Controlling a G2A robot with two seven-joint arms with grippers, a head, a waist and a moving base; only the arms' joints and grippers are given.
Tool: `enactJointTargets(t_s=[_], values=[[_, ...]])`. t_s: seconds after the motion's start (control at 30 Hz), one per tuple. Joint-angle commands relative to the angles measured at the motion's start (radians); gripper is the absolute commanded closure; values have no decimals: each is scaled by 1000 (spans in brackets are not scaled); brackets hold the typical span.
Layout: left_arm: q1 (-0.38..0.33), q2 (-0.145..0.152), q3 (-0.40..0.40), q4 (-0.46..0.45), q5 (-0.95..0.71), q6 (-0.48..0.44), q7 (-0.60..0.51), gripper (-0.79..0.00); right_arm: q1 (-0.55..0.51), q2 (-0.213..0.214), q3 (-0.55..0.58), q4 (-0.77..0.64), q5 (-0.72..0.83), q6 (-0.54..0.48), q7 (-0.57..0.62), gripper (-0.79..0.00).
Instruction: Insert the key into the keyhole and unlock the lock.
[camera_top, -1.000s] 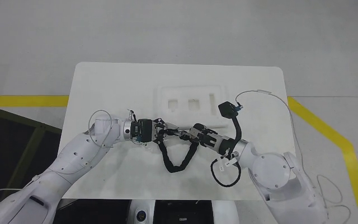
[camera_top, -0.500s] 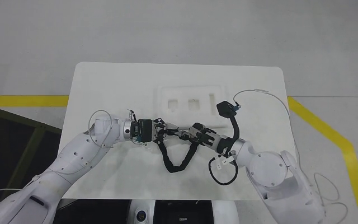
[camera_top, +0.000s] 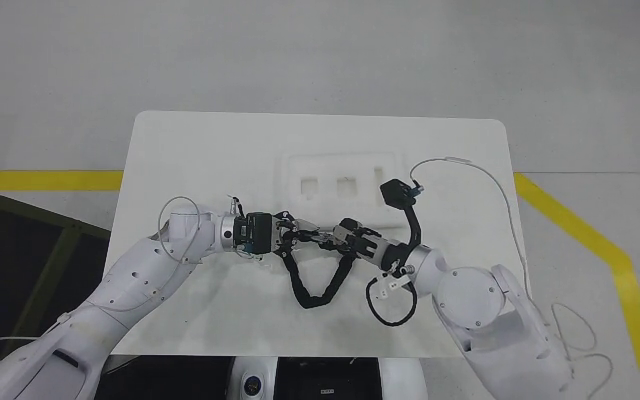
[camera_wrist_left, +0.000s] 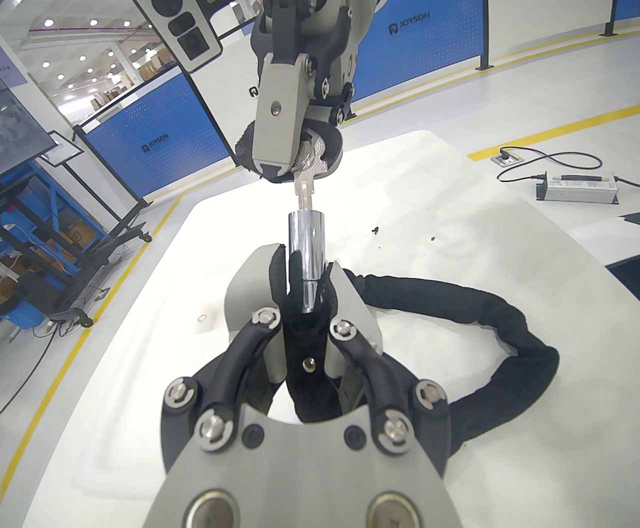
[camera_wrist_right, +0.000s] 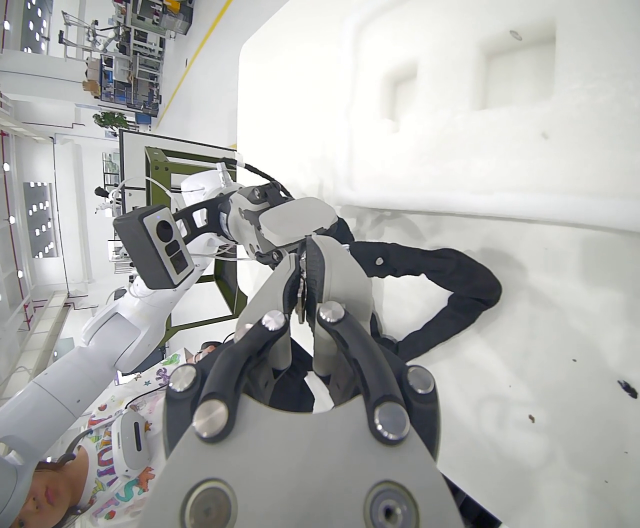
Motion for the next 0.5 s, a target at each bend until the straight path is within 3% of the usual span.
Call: enactJointTargets(t_s=[0.0, 0.3, 0.33, 0.37, 0.4, 0.43, 0.47], values=[[0, 0, 0, 0, 0, 0, 0, 0, 6, -2, -7, 5, 1, 2, -2, 0], [0, 0, 0, 0, 0, 0, 0, 0, 29, -7, -32, 26, -3, 9, -7, 0], [0, 0, 0, 0, 0, 0, 0, 0, 30, -7, -33, 27, -3, 10, -7, -31], [0, 0, 0, 0, 0, 0, 0, 0, 31, -8, -34, 27, 0, 11, -7, -231], [0, 0, 0, 0, 0, 0, 0, 0, 33, -8, -34, 26, 2, 11, -9, -711], [0, 0, 0, 0, 0, 0, 0, 0, 33, -9, -33, 23, 5, 11, -11, -785], [0, 0, 0, 0, 0, 0, 0, 0, 33, -9, -32, 19, 8, 11, -11, -785]])
